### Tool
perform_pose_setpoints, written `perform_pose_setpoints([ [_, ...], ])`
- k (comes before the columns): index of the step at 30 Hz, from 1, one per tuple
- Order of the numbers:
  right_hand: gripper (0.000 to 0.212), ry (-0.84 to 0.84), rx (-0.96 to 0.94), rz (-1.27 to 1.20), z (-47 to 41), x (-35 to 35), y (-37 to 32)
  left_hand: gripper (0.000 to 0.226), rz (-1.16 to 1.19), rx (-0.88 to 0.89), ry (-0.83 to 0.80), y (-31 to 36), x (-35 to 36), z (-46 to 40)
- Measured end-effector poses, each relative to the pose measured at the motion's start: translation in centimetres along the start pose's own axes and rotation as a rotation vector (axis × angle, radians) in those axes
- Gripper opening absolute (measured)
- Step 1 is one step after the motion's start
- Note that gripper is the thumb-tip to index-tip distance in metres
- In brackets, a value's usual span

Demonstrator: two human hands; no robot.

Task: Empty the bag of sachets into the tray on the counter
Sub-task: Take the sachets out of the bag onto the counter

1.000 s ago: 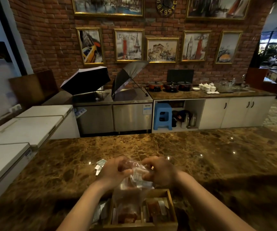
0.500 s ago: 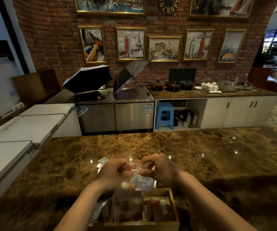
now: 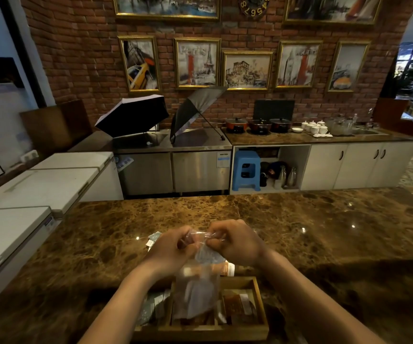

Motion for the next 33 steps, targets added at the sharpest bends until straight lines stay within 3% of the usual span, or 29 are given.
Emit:
perform_pose_setpoints([
  [14,0.008,0.103,0.035,-0.033,0.3,-2.2,-0.4,0.011,0.162,0.067,0.117,1.7,-0.6,-0.3],
  [20,0.010,0.103,0.219,-0.019,2.1,-6.0,0.3,0.033,0.191,0.042,-0.002,1.9,0.7,-0.7],
  [27,0.012,-0.068,0.323,0.072,4.5,-5.9,2.3,0.021,0.106,0.042,-0.108,2.2,3.6,-0.8],
  [33,0.026,-0.083,0.302,0.117,5.1,-6.0,2.5,0.021,0.100,0.014,-0.122,2.6,4.5,-1.1],
])
Point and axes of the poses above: each hand's wrist, its own z-axis away from the middle knuckle, its own x-axis out of the palm, y = z × x, the point moved 2 cm from there along -z, towards the middle knuckle, and after that the axes turned 10 degrees about -x, right-handed, at the moved point
